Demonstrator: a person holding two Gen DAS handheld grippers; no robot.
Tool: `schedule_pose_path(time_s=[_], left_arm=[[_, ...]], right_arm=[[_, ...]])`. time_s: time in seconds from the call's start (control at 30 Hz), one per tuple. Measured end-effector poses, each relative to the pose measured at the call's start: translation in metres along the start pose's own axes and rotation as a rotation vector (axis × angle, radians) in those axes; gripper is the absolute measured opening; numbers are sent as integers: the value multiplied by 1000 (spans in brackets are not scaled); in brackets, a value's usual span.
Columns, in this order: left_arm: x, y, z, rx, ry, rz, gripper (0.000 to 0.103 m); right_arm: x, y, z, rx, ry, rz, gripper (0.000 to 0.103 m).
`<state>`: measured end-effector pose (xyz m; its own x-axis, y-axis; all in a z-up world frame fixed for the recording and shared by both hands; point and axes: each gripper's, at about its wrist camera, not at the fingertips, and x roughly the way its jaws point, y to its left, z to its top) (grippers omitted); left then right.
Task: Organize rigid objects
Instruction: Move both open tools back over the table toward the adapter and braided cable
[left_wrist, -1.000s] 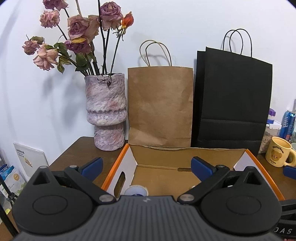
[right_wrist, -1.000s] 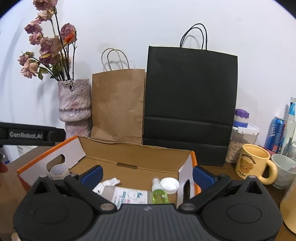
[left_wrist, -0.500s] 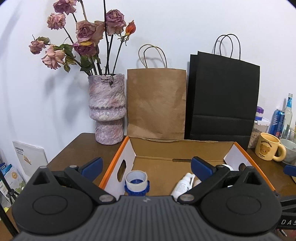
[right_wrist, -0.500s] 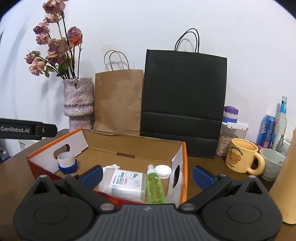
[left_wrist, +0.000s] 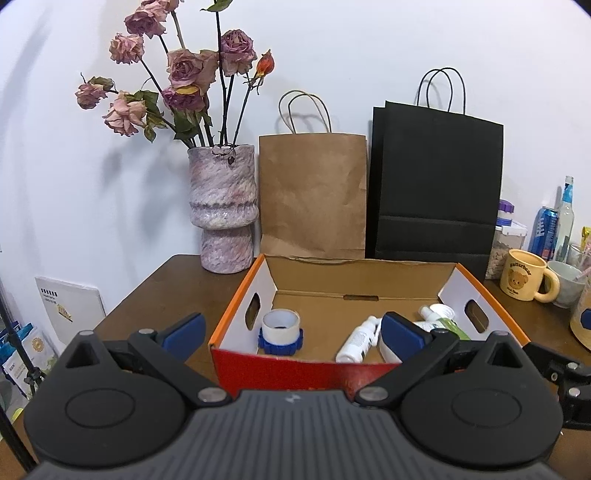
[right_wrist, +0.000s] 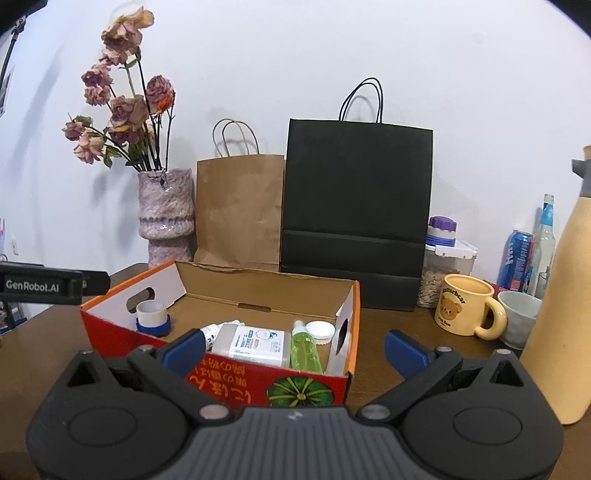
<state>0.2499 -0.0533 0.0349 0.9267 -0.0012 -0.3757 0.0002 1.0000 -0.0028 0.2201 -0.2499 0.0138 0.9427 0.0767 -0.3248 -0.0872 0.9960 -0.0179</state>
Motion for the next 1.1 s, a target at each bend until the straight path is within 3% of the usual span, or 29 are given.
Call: schedule_pose_path(time_s=[0.6, 1.1], left_arm=[[-36, 4, -32, -8, 27, -13, 103], [-24, 10, -51, -8, 101, -11, 103]], right_arm=[[-40, -14, -35, 6, 41, -14, 103], [-29, -23, -61, 1, 144, -29, 103]])
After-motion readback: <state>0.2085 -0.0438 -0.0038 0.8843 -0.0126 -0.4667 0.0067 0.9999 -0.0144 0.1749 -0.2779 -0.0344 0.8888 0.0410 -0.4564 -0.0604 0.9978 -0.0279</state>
